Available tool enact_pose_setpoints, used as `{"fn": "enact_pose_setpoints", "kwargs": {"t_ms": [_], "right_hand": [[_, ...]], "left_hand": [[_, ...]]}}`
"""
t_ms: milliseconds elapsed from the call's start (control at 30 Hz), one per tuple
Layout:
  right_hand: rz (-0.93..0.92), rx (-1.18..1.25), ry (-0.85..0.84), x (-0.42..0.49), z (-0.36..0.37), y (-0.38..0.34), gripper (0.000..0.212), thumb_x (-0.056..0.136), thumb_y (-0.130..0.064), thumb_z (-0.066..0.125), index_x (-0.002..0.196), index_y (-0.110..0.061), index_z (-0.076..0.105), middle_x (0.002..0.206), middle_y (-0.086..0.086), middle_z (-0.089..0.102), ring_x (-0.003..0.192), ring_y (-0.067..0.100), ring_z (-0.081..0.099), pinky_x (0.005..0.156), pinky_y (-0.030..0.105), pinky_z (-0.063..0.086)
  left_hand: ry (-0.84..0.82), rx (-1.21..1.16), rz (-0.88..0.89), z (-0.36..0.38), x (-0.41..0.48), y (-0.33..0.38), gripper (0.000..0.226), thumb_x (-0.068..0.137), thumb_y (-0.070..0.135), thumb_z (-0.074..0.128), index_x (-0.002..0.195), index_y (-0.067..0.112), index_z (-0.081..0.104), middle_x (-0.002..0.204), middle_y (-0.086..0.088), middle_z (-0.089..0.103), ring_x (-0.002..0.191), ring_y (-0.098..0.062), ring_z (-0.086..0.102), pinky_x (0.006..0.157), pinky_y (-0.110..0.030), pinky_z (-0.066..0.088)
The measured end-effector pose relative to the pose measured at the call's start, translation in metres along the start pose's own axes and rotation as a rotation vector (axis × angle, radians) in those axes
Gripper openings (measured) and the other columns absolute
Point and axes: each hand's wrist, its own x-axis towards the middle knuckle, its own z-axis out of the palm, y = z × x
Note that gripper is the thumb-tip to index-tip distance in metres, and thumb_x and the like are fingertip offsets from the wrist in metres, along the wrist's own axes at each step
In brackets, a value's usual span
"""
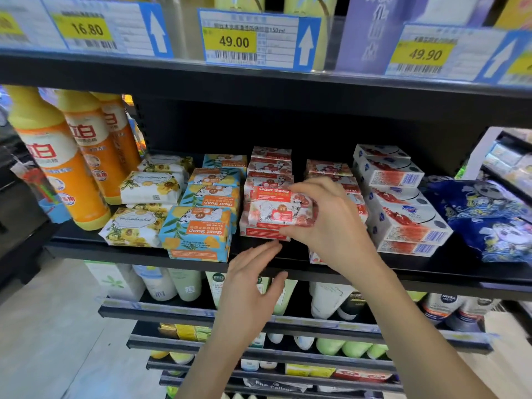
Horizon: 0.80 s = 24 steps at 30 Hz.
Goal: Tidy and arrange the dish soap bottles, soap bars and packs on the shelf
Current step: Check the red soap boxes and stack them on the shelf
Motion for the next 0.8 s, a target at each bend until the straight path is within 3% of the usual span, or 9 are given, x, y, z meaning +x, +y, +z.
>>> {"fn": "enact_pose_setpoints", "kwargs": {"t_ms": [67, 200, 300, 400, 533, 600, 700, 800], "right_hand": [[-0.012, 0.042, 0.073, -0.018, -0.010, 0.005, 0.072, 0.071, -0.028, 0.094, 0.136, -0.019, 0.063, 0.127, -0.009, 0.053, 0.121, 0.005, 0.045, 0.098, 0.003, 0.027], [-0.041, 0.100, 0.113, -0.053, -0.021, 0.012, 0.071, 0.068, -0.025, 0.095, 0.132, -0.021, 0.065, 0.123, -0.014, 0.052, 0.115, -0.015, 0.041, 0.100, -0.002, 0.025], [-0.066, 0.127, 0.106, -0.074, -0.015, 0.015, 0.071, 0.068, -0.024, 0.095, 0.132, -0.022, 0.066, 0.126, -0.013, 0.055, 0.123, -0.002, 0.047, 0.103, 0.007, 0.033], [-0.043, 0.233, 0.093, -0.089, -0.007, 0.016, 0.068, 0.071, -0.033, 0.090, 0.133, -0.024, 0.065, 0.130, -0.014, 0.056, 0.127, 0.005, 0.051, 0.106, 0.014, 0.038], [0.050, 0.388, 0.076, -0.105, 0.002, 0.013, 0.074, 0.075, -0.036, 0.085, 0.142, -0.030, 0.056, 0.143, -0.018, 0.050, 0.136, 0.008, 0.049, 0.110, 0.031, 0.045], [0.149, 0.519, 0.081, -0.112, 0.001, 0.010, 0.078, 0.073, -0.037, 0.086, 0.144, -0.035, 0.052, 0.144, -0.022, 0.050, 0.133, 0.006, 0.053, 0.107, 0.029, 0.048], [0.311, 0.746, 0.045, -0.121, -0.002, 0.008, 0.077, 0.071, -0.039, 0.086, 0.141, -0.030, 0.055, 0.131, -0.013, 0.066, 0.119, 0.006, 0.064, 0.098, 0.023, 0.053], [0.449, 0.935, 0.057, -0.125, -0.004, 0.007, 0.058, 0.073, -0.039, 0.083, 0.127, -0.027, 0.065, 0.117, -0.006, 0.075, 0.104, 0.010, 0.072, 0.085, 0.019, 0.056]], "left_hand": [[-0.016, -0.203, -0.157, -0.015, -0.003, 0.013, 0.047, 0.092, 0.029, 0.075, 0.136, 0.038, 0.060, 0.137, 0.032, 0.056, 0.131, 0.016, 0.043, 0.104, -0.004, 0.034], [-0.090, -0.657, -0.319, -0.036, -0.009, 0.031, 0.057, 0.086, 0.043, 0.079, 0.138, 0.034, 0.057, 0.129, 0.017, 0.069, 0.125, -0.001, 0.061, 0.102, -0.025, 0.049], [-0.119, -0.873, -0.409, -0.037, -0.012, 0.038, 0.068, 0.078, 0.055, 0.071, 0.135, 0.020, 0.062, 0.123, 0.003, 0.074, 0.117, -0.016, 0.070, 0.097, -0.032, 0.057], [-0.090, -0.936, -0.480, -0.037, -0.014, 0.043, 0.051, 0.089, 0.042, 0.078, 0.128, 0.010, 0.067, 0.115, -0.006, 0.077, 0.109, -0.024, 0.073, 0.093, -0.034, 0.059], [-0.072, -0.975, -0.550, -0.033, -0.021, 0.042, 0.045, 0.081, 0.025, 0.071, 0.122, 0.007, 0.069, 0.107, -0.010, 0.079, 0.101, -0.025, 0.076, 0.091, -0.034, 0.061], [-0.077, -0.996, -0.549, -0.033, -0.024, 0.041, 0.045, 0.083, 0.025, 0.069, 0.124, 0.005, 0.068, 0.108, -0.010, 0.078, 0.101, -0.024, 0.076, 0.093, -0.034, 0.060], [-0.095, -0.998, -0.520, -0.035, -0.027, 0.040, 0.042, 0.086, 0.023, 0.067, 0.124, 0.007, 0.069, 0.111, -0.010, 0.078, 0.106, -0.024, 0.074, 0.094, -0.034, 0.058], [-0.103, -0.977, -0.509, -0.035, -0.030, 0.040, 0.041, 0.087, 0.020, 0.067, 0.125, 0.008, 0.069, 0.111, -0.009, 0.078, 0.108, -0.025, 0.074, 0.095, -0.037, 0.059]]}}
